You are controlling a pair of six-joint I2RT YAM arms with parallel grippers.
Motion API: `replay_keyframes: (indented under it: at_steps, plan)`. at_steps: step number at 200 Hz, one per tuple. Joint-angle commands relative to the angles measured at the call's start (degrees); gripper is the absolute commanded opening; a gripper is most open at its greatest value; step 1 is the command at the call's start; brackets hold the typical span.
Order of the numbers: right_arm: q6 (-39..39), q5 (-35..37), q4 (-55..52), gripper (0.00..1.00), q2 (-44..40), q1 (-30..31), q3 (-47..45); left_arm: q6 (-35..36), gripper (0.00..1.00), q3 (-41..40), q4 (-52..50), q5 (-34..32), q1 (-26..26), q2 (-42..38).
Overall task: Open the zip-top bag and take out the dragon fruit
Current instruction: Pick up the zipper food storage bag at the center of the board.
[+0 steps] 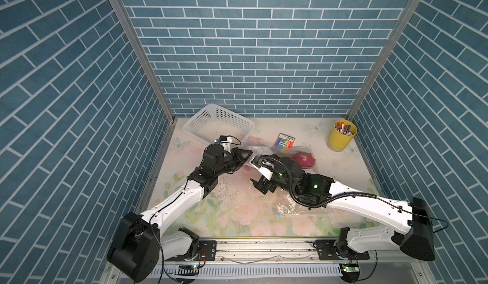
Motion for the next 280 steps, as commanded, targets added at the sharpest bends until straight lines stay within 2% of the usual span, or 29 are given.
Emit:
replay_keyframes:
  at_steps: [1, 37, 59, 119, 149, 164, 182, 189, 203, 222, 239, 244, 258, 280]
  plan:
    - [-8.8, 8.1, 0.9, 0.99, 3.6, 0.1, 1.4, -2.6, 0.13, 1.6, 0.3, 0.8, -0.3, -0.2]
    - [-13.1, 13.6, 6.7, 0.98, 8.7, -0.3, 1.2, -3.1, 0.15, 1.2, -1.0, 0.8, -0.3, -1.2]
    - [-14.0, 15.2, 10.8, 0.92, 10.9, -1.0, 1.3, -3.9, 0.15, 0.4, -0.6, 1.5, -0.3, -1.0]
    - [-15.5, 17.1, 17.0, 0.49, 14.0, -1.5, 2.2, -5.0, 0.14, -0.7, -0.2, 2.9, -0.2, 0.0]
    - [-14.0, 14.1, 15.5, 0.27, 12.3, -2.1, 2.0, -5.0, 0.15, -0.7, 0.0, 2.7, -0.1, 0.5]
    - [-12.3, 10.7, 12.8, 0.2, 10.7, -2.8, 2.0, -4.5, 0.16, -0.5, 0.3, 2.0, 0.0, 0.7]
    - [-9.5, 5.8, 8.9, 0.13, 8.9, -4.2, 2.6, -1.9, 0.26, 0.6, 0.3, 0.6, 0.3, 1.0]
    - [-8.2, 3.0, 7.0, 0.1, 8.4, -5.0, 2.9, -0.8, 0.35, 1.4, 0.3, 0.0, 0.6, 1.0]
    - [-5.3, -2.2, 3.8, 0.05, 7.3, -7.0, 4.0, 4.6, 0.6, 3.1, 0.4, -0.9, 1.5, 1.1]
    - [-1.1, -10.0, 0.6, 0.05, 6.1, -10.5, 5.3, 10.0, 0.82, 5.2, 1.3, -0.8, 4.5, 0.2]
    - [1.1, -15.9, -2.1, 0.04, 5.1, -12.9, 6.8, 15.5, 0.92, 4.9, 5.2, -0.9, 6.9, -1.8]
    - [1.7, -17.0, -2.9, 0.0, 4.9, -13.5, 7.4, 17.1, 0.92, 4.4, 6.7, -0.8, 7.4, -2.5]
    - [3.1, -21.2, -4.9, 0.0, 4.8, -14.9, 9.3, 20.8, 0.93, 2.7, 10.8, 0.6, 8.5, -4.3]
    - [4.9, -27.8, -8.9, 0.0, 5.7, -17.1, 12.9, 27.1, 0.91, -1.4, 18.4, 6.4, 9.1, -6.9]
